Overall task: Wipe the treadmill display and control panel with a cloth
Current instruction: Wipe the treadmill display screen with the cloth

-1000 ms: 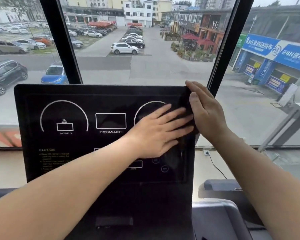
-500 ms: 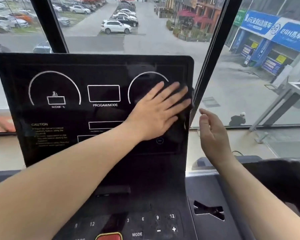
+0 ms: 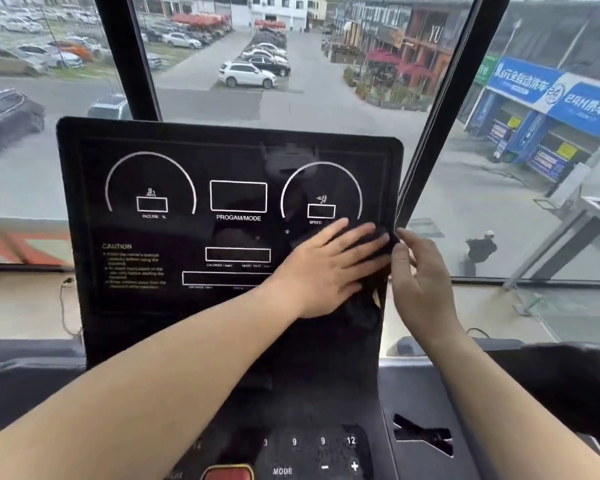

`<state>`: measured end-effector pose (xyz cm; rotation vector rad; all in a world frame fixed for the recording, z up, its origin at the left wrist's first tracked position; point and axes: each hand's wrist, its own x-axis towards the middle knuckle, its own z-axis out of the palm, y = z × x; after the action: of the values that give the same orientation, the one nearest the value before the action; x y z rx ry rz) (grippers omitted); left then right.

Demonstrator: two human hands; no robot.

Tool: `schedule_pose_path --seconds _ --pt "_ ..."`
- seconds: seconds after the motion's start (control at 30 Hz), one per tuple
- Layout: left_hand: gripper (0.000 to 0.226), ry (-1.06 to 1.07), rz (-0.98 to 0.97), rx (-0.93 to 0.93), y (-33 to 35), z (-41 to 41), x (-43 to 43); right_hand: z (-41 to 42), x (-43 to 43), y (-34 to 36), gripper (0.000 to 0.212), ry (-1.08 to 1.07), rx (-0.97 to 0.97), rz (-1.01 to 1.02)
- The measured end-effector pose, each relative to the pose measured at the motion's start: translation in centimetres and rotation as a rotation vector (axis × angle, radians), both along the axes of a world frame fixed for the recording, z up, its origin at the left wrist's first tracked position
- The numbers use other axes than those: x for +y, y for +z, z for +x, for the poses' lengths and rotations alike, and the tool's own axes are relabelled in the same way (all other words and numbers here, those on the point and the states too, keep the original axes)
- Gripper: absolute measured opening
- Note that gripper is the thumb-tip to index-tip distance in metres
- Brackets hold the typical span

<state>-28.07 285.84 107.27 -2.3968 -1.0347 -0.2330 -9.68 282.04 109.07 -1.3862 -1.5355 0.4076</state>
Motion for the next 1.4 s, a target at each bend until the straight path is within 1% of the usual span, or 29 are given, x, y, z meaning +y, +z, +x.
schedule_pose_path --seconds 0.1,0.17,0.2,0.23,0.3,0.33,0.37,0.47,0.53,0.6,0.63,0.73,0.83,0.93,1.0,1.07,1.13,1.23,1.4 --pt "0.062 0.221 0.082 -0.216 4.5 -2.0 2.2 -1.0 0.7 1.5 0.038 -0.004 -0.059 0.016" --pt "0.063 0.285 0.057 -0.355 4.1 -1.5 1.5 -1.7 0.7 2.0 0.038 -0.016 -0.082 0.034" --pt "0.064 0.296 0.027 -0.399 2.7 -0.9 0.6 -1.9 0.5 2.0 0.037 -0.016 -0.087 0.047" --pt "0.065 0.282 -0.012 -0.396 0.7 -0.3 -0.8 -2.0 0.2 1.7 0.037 -0.012 -0.091 0.059" --pt "0.065 0.202 -0.122 -0.274 -3.8 0.4 -4.0 -2.1 -0.9 0.2 0.035 -0.005 -0.107 0.090" --pt "0.064 0.153 -0.178 -0.202 -5.2 0.3 -5.1 -2.2 -1.6 -1.0 0.035 -0.004 -0.106 0.110" --pt "0.062 0.101 -0.219 -0.170 -5.7 0.0 -5.5 -2.4 -2.5 -2.3 0.035 0.008 -0.089 0.130" --pt "0.055 -0.045 -0.319 -0.219 -3.7 -2.2 -4.7 -4.2 -5.7 -6.0 0.042 0.120 0.001 0.118" --pt "0.048 -0.099 -0.280 -0.280 -2.4 -4.7 -5.0 -6.1 -7.1 -7.3 0.050 0.226 0.001 0.027" --pt "0.047 -0.096 -0.211 -0.333 -1.8 -7.7 -6.0 -7.9 -7.4 -8.0 0.058 0.340 -0.074 -0.054" --pt "0.046 -0.088 -0.180 -0.359 -1.7 -9.0 -6.8 -8.6 -7.2 -8.3 0.061 0.365 -0.146 -0.063" --pt "0.036 -0.006 -0.112 -0.473 -1.5 -12.2 -8.8 -10.5 -6.2 -9.3 0.065 0.282 -0.431 -0.005" --pt "0.021 0.128 -0.118 -0.618 -2.4 -15.8 -9.5 -12.5 -5.0 -9.8 0.069 0.141 -0.597 0.032" --pt "0.015 0.235 -0.166 -0.721 -3.3 -19.6 -10.5 -14.8 -3.5 -9.6 0.071 0.008 -0.602 0.044" --pt "0.016 0.311 -0.207 -0.789 -3.5 -21.8 -11.4 -16.4 -3.0 -9.5 0.071 -0.060 -0.579 0.024" --pt "0.020 0.369 -0.257 -0.835 -3.8 -23.6 -12.6 -17.9 -3.5 -9.8 0.071 -0.091 -0.514 -0.003" --pt "0.020 0.401 -0.314 -0.857 -4.3 -25.3 -13.6 -19.8 -4.8 -10.4 0.072 -0.068 -0.467 -0.044" --pt "0.020 0.411 -0.390 -0.916 -5.1 -27.4 -14.9 -23.5 -7.5 -11.7 0.074 0.023 -0.525 -0.046" --pt "0.018 0.395 -0.416 -0.954 -6.1 -29.3 -15.4 -26.5 -9.4 -13.0 0.073 0.291 -0.800 0.002"
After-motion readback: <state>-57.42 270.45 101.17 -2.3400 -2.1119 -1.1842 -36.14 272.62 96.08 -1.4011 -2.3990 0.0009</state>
